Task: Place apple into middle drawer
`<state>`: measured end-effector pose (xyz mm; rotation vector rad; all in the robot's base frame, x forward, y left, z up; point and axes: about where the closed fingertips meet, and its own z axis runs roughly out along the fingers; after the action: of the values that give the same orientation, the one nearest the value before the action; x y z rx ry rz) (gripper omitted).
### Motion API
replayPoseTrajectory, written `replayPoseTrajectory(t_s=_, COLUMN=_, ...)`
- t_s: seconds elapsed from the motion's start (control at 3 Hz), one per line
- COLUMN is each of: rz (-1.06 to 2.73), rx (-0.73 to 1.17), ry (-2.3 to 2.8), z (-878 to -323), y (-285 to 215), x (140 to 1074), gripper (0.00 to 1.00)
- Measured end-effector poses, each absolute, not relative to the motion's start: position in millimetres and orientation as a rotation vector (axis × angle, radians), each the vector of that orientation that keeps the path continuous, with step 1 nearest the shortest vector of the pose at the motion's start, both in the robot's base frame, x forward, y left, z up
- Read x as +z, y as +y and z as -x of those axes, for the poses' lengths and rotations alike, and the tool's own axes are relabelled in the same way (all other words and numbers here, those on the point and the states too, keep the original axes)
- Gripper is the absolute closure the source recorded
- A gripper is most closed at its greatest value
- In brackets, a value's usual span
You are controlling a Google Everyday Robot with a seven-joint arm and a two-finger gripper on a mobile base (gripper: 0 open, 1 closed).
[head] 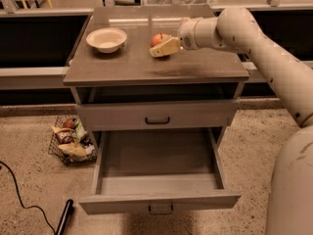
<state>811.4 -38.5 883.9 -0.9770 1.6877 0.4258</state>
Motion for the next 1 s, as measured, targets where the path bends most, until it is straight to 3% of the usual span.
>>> replayPoseTrajectory(t_s=0.67, rz=0.921, rx=0.463, ry=1.712, z=-825.7, y=-33.9, x=863.0, gripper=0.00)
replayPoseTrajectory(t_s=1.0, rz=0.924, rx=0.495, ry=1.717, z=-829.6, y=-27.0, x=854.6, gripper=0.19)
